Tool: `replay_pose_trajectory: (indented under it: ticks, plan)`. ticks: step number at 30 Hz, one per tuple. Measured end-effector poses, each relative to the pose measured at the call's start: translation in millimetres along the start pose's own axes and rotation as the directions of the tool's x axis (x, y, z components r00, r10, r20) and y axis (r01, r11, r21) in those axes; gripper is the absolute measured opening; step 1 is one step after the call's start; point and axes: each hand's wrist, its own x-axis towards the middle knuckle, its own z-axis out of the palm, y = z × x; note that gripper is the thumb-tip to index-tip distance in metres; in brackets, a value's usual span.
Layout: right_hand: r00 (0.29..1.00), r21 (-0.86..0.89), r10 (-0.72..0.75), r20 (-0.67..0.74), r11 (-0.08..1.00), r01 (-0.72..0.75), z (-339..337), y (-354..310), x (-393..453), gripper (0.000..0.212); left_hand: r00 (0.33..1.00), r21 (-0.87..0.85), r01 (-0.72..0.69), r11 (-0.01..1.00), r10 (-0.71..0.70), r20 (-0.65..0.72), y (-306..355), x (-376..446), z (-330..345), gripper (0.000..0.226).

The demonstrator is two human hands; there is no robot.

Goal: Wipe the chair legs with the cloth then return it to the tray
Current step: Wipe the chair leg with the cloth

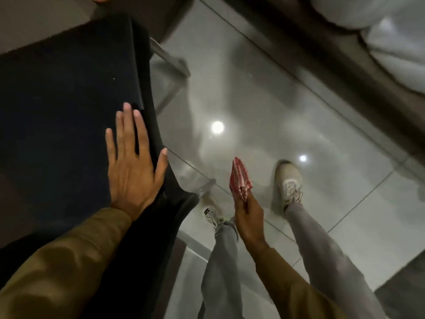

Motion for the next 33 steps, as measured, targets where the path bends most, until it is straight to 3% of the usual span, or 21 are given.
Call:
replay_pose_trajectory:
  ticks: [2, 6, 9, 14, 17, 22, 27, 30, 33]
  plan:
    - [0.999, 0.022, 0.037, 0.012, 0.999, -0.038, 19, 16, -13, 0.033, 1.0, -0.031, 0.007, 0.999, -0.008, -0.006, 4, -4, 14, 0.084]
    - [0.963, 0.175, 0.108, 0.247, 0.972, -0.154, 54, 16, -34, 0.021, 0.999, -0.122, 0.035, 0.992, -0.038, -0.022, 10, -4, 29, 0.089]
    - [0.924, 0.356, 0.09, 0.373, 0.905, -0.232, 79, 19, -38, 0.035, 0.992, -0.148, 0.067, 0.987, -0.081, -0.093, 18, -1, 37, 0.089]
    - [0.948, 0.377, 0.11, 0.3, 0.899, -0.224, 108, 39, -8, 0.055, 0.976, -0.168, 0.08, 0.983, -0.112, -0.189, 23, -1, 47, 0.087]
    - [0.955, 0.353, 0.183, 0.235, 0.899, -0.259, 120, 51, 34, 0.039, 0.969, -0.184, 0.073, 0.98, -0.113, -0.221, 22, 0, 53, 0.086]
    - [0.901, 0.345, 0.285, 0.329, 0.851, -0.395, 116, 35, 73, 0.046, 0.967, -0.213, 0.055, 0.976, -0.105, -0.23, 20, 2, 55, 0.085]
    - [0.918, 0.385, 0.072, 0.391, 0.893, -0.234, 76, 9, -6, 0.045, 0.967, -0.221, 0.064, 0.973, -0.115, -0.226, 19, 2, 56, 0.085]
    - [0.927, 0.374, 0.056, 0.37, 0.905, -0.204, 77, 11, -5, 0.037, 0.966, -0.225, 0.053, 0.973, -0.107, -0.234, 17, 3, 59, 0.085]
    - [0.93, 0.316, 0.145, 0.337, 0.913, -0.257, 95, 26, 29, 0.038, 0.963, -0.223, 0.05, 0.974, -0.106, -0.247, 14, 4, 64, 0.085]
